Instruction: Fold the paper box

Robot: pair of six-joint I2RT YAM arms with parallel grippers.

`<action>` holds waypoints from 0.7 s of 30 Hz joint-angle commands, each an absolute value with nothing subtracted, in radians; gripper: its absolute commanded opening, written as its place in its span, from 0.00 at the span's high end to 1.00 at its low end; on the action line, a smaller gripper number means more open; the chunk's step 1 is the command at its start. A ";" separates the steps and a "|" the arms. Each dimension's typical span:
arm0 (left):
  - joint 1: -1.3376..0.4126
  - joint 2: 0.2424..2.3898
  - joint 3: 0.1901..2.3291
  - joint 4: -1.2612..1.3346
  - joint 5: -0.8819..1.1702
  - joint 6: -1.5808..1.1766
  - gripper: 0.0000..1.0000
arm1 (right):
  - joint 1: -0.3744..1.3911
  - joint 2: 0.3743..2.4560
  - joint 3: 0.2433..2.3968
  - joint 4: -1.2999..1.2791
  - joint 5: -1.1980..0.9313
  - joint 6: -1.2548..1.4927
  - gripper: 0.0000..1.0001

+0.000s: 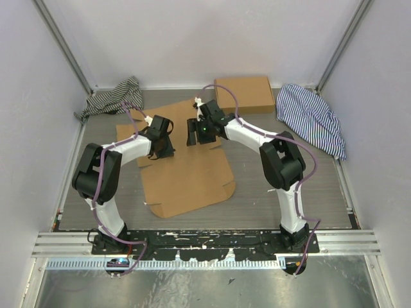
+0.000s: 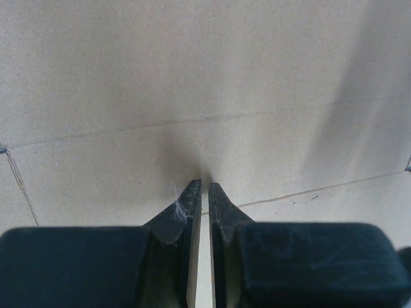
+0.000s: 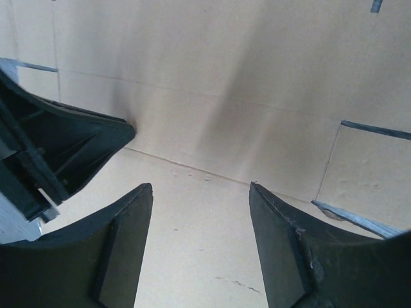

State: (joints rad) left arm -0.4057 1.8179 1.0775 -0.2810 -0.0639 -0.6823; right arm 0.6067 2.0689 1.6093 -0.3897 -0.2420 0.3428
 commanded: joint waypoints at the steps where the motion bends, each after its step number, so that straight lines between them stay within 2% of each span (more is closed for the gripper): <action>1: -0.420 1.889 1.032 -0.397 -0.033 -0.673 0.83 | 0.604 2.068 1.638 -0.359 -0.234 0.344 0.33; 4: -0.420 1.889 1.032 -0.396 -0.033 -0.672 0.84 | 0.604 2.023 1.615 -0.359 -0.134 0.342 0.32; 9: -0.421 1.892 1.035 -0.402 -0.033 -0.667 0.84 | 0.574 1.993 1.622 -0.428 0.063 0.341 0.19; 13: -0.420 1.891 1.034 -0.403 -0.035 -0.665 0.84 | 0.511 2.024 1.637 -0.474 0.052 0.353 0.15; 21: -0.420 1.887 1.031 -0.405 -0.038 -0.664 0.85 | 0.460 2.089 1.614 -0.434 -0.060 0.335 0.18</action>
